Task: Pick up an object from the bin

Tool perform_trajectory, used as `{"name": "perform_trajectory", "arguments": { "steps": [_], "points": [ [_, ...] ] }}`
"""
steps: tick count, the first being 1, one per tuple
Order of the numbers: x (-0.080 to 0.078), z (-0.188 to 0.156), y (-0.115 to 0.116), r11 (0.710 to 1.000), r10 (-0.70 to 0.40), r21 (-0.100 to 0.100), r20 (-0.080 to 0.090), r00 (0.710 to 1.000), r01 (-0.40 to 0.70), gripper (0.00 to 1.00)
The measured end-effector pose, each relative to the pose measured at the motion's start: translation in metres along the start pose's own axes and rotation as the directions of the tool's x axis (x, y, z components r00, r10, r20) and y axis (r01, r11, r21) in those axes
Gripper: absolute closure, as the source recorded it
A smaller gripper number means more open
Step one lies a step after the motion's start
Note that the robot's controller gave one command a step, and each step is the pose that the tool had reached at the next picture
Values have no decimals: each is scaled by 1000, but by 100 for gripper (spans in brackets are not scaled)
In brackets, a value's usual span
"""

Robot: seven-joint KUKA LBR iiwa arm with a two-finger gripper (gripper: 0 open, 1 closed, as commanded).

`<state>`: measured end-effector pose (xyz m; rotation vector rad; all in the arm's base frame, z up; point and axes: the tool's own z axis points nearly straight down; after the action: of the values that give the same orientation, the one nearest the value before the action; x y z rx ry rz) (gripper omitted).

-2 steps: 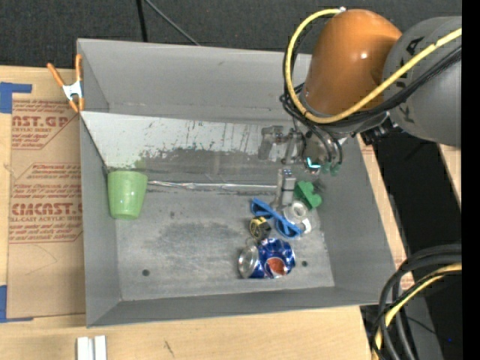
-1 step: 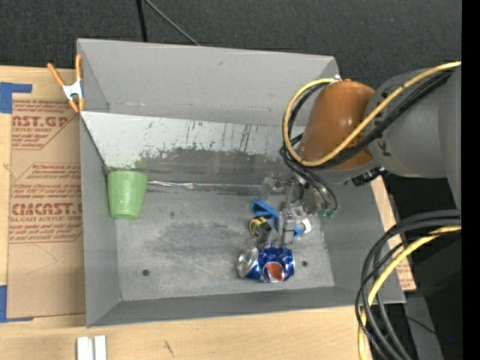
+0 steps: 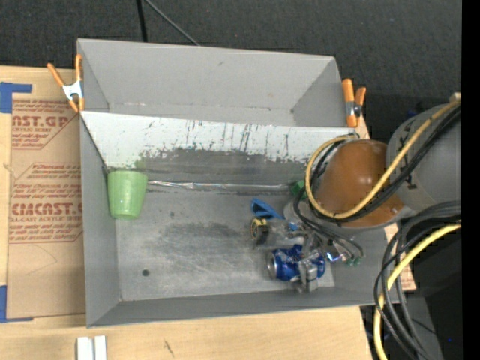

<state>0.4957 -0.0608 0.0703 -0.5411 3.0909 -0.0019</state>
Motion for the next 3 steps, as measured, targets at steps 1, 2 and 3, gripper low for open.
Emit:
{"name": "perform_trajectory", "arguments": {
  "steps": [1,2,3],
  "points": [
    [-4,-5,-3,1000,4,8,12,1000,-4,100],
    [-25,-21,12,978,-209,-2,1,978,209,100],
    [-48,-9,14,708,-706,7,-3,708,706,100]
  ]
}}
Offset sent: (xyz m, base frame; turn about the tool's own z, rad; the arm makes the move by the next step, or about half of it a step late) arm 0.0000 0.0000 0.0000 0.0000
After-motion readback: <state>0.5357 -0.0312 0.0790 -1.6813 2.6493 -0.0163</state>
